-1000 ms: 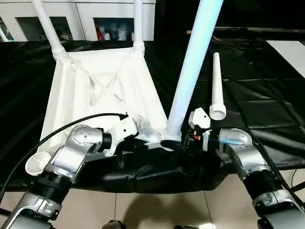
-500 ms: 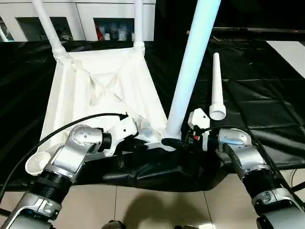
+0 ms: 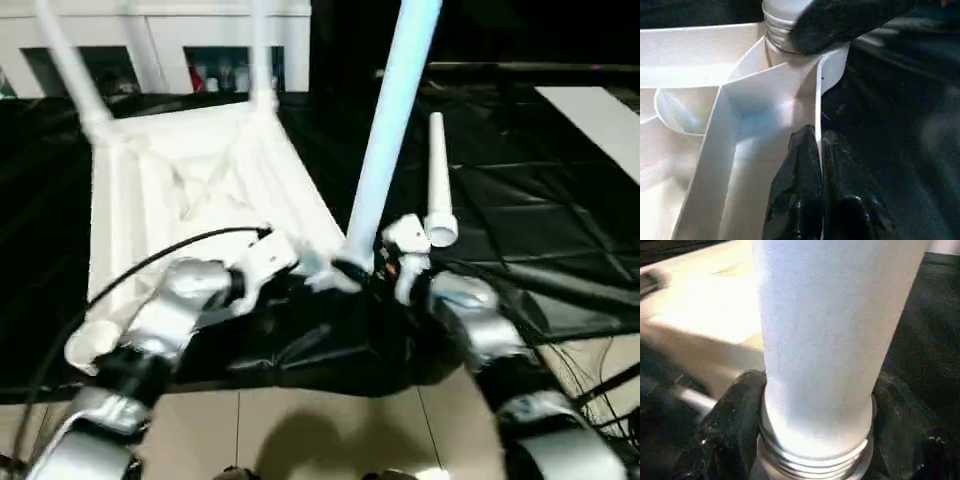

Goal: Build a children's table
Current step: Rotate leg to tighten

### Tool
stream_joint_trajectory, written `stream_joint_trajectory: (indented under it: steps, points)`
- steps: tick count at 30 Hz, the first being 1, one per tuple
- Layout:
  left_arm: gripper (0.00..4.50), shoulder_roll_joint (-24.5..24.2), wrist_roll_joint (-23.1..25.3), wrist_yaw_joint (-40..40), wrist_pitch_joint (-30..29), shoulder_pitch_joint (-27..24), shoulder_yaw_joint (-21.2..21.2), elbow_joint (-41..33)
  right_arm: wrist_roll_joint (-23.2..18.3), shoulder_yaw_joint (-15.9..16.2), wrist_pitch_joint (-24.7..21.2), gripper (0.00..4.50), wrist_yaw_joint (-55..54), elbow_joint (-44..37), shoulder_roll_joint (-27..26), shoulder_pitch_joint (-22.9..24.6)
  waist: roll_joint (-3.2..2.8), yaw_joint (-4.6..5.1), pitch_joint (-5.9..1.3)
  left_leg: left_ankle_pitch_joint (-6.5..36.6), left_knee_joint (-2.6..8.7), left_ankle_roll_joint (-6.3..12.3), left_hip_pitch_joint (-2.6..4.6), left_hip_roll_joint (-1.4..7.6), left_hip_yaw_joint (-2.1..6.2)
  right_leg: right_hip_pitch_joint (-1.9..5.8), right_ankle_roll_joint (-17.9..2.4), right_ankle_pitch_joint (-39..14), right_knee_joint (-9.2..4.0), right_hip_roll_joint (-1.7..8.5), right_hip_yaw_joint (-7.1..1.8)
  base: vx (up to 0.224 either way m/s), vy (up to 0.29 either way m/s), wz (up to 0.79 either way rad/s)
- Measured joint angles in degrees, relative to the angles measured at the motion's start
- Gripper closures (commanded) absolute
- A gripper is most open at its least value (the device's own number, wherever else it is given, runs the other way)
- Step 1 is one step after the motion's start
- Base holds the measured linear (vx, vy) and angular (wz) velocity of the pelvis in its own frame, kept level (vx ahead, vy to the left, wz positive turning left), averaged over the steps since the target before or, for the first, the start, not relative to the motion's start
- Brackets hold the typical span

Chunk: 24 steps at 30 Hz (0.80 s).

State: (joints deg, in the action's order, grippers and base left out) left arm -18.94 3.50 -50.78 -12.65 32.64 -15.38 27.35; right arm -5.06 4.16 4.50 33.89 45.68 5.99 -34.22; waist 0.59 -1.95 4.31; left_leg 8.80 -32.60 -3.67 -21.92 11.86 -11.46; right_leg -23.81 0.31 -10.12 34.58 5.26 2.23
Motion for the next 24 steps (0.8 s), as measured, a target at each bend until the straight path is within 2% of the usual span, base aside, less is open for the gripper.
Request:
stream_joint_trajectory:
  steps: [5, 10, 14, 15, 16, 17, 18, 20, 22, 24]
  points:
    - [4.50, 6.66, 2.30, 8.88, -2.63, 4.34, 0.01, 5.99, 1.46, -2.50, -1.59, 1.78, -16.56, 3.66, -4.82, -2.93, -0.11, -0.05, -0.07, 0.00, 0.00, 0.00, 0.03, -0.05, 0.03, 0.10, 0.04, -0.03, -0.21, 0.01, -0.02, 0.000, 0.000, 0.00]
    - [4.50, 12.59, 4.19, 15.62, -1.62, 8.93, -0.15, 14.07, 1.67, -7.22, -2.65, 1.78, -29.52, 7.52, -8.11, -6.04, -0.36, -0.75, -0.23, 0.00, 0.00, 0.02, 0.02, -0.12, 0.01, 0.43, 0.04, -0.03, -0.52, 0.04, -0.09, 0.000, 0.000, 0.00]
    - [4.50, 13.53, 4.83, 16.63, 0.42, 9.84, -0.67, 16.83, 1.82, -7.63, -2.66, 1.78, -31.14, 8.36, -8.17, -6.29, -0.48, -1.10, -0.62, -0.01, -0.02, 0.03, 0.03, -0.15, 0.01, 0.60, 0.04, -0.02, -0.65, 0.07, -0.10, 0.000, 0.000, 0.00]
    - [4.50, 13.68, 4.99, 16.63, 1.13, 10.15, -0.69, 17.68, 1.70, -7.91, -2.56, 1.43, -31.14, 8.49, -8.17, -6.29, -0.52, -1.16, -0.68, -0.01, -0.02, 0.04, 0.03, -0.15, 0.02, 0.62, 0.05, -0.02, -0.65, 0.07, -0.09, 0.000, 0.000, 0.00]
    - [4.50, 13.79, 5.11, 16.63, 1.47, 10.35, -0.69, 18.13, 1.67, -8.11, -2.52, 1.43, -31.13, 8.51, -8.17, -6.29, -0.52, -1.23, -0.69, -0.01, -0.01, 0.04, 0.03, -0.15, 0.02, 0.62, 0.05, -0.02, -0.64, 0.07, -0.07, 0.000, 0.000, 0.00]
    - [4.50, 13.84, 5.15, 16.63, 1.90, 10.55, -0.69, 18.61, 1.60, -8.26, -2.43, 1.08, -31.11, 8.54, -8.16, -6.29, -0.52, -1.28, -0.69, -0.01, 0.02, 0.04, 0.03, -0.15, 0.04, 0.62, 0.05, -0.02, -0.64, 0.07, -0.04, 0.000, 0.000, 0.00]
    - [4.50, 13.86, 5.22, 16.74, 2.56, 10.78, -0.68, 19.31, 1.06, -8.47, -2.26, 1.08, -30.82, 8.53, -8.21, -6.29, -0.54, -1.29, -0.69, -0.01, 0.05, 0.04, 0.03, -0.14, 0.05, 0.62, 0.06, -0.03, -0.64, 0.07, -0.02, 0.000, 0.000, 0.00]
    - [4.50, 13.49, 5.34, 19.19, 3.56, 11.70, -0.08, 21.50, 0.51, -8.64, -1.72, 1.06, -29.86, 8.66, -9.67, -6.16, -0.56, -0.79, -0.70, -0.01, 0.06, 0.04, 0.02, -0.13, 0.11, 0.51, 0.08, -0.04, -0.63, 0.06, 0.05, 0.000, 0.000, 0.00]
    - [4.50, 13.31, 5.46, 21.53, 3.88, 12.59, 0.81, 23.09, 0.48, -8.33, -1.74, 0.67, -28.24, 9.17, -10.68, -5.76, -0.52, 0.01, -0.68, -0.01, 0.06, 0.03, -0.15, -0.13, 0.23, 0.21, 0.09, -0.04, -0.68, 0.06, 0.17, 0.000, 0.000, 0.00]
    - [4.50, 13.38, 5.47, 22.12, 4.58, 12.89, 1.02, 23.71, 0.96, -7.40, -1.79, 0.58, -27.73, 8.38, -10.76, -5.66, -0.53, 0.04, -0.68, -0.01, 0.06, 0.03, -0.23, -0.13, 0.23, 0.03, 0.23, 0.12, -0.67, 0.06, 0.15, 0.000, 0.000, 0.00]
